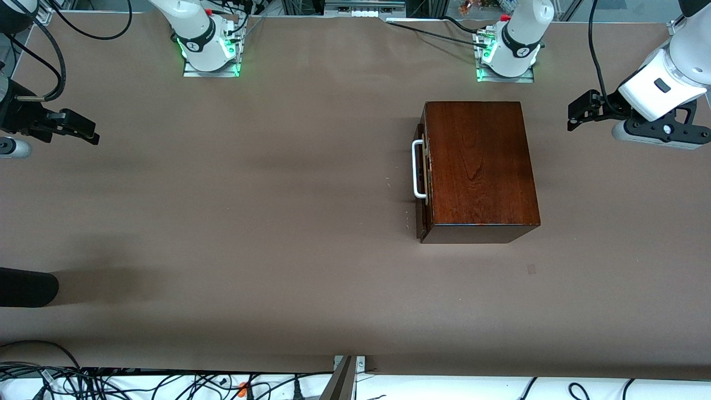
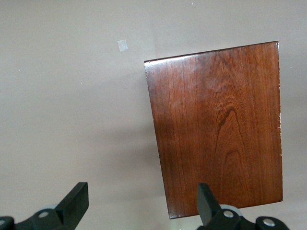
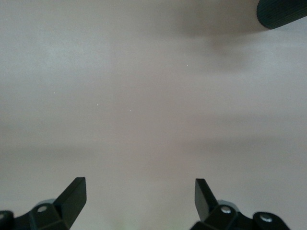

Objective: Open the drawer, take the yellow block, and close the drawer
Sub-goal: 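Move the left gripper to the white drawer handle of the wooden box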

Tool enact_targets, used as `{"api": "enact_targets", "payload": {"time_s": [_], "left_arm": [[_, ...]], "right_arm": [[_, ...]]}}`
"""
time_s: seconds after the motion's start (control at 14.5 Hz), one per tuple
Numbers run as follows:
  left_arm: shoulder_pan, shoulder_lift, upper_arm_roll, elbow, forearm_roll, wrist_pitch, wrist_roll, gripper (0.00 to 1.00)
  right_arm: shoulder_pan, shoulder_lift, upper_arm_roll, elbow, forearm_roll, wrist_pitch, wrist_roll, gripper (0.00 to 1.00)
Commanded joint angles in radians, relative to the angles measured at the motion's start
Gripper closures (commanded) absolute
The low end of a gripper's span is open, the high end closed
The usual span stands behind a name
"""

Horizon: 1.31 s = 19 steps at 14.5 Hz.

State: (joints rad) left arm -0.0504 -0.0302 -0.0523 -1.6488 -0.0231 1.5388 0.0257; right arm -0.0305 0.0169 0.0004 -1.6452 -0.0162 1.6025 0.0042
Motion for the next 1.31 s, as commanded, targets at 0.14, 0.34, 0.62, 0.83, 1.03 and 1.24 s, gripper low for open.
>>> {"api": "enact_targets", "payload": {"time_s": [0.14, 0.34, 0.62, 0.83, 1.03, 1.24], "left_arm": [[-0.006, 0.026, 0.003, 0.046, -0.008, -0.029, -0.001, 0.00], [-0.006, 0.029, 0.003, 0.046, -0.006, -0.028, -0.003, 0.00], [-0.006, 0.029, 0.003, 0.046, -0.012, -0.032, -0.004, 0.00], [-0.006, 0.032, 0.003, 0.047, -0.021, -0.031, -0.010, 0.00], [-0.006, 0.033, 0.003, 0.046, -0.041, -0.042, -0.004, 0.00], [-0.008, 0.041, 0.002, 0.046, -0.038, -0.048, -0.001, 0.00]], "right_arm": [[-0.012, 0.002, 0.009, 0.008, 0.016, -0.010, -0.013, 0.00], [-0.014, 0.002, 0.009, 0.008, 0.016, -0.010, -0.012, 0.00], [-0.012, 0.002, 0.009, 0.008, 0.016, -0.010, -0.013, 0.00], [-0.012, 0.002, 0.009, 0.008, 0.016, -0.010, -0.013, 0.00], [-0.012, 0.002, 0.009, 0.008, 0.016, -0.010, -0.013, 0.00], [-0.012, 0.002, 0.009, 0.008, 0.016, -0.010, -0.013, 0.00]]}}
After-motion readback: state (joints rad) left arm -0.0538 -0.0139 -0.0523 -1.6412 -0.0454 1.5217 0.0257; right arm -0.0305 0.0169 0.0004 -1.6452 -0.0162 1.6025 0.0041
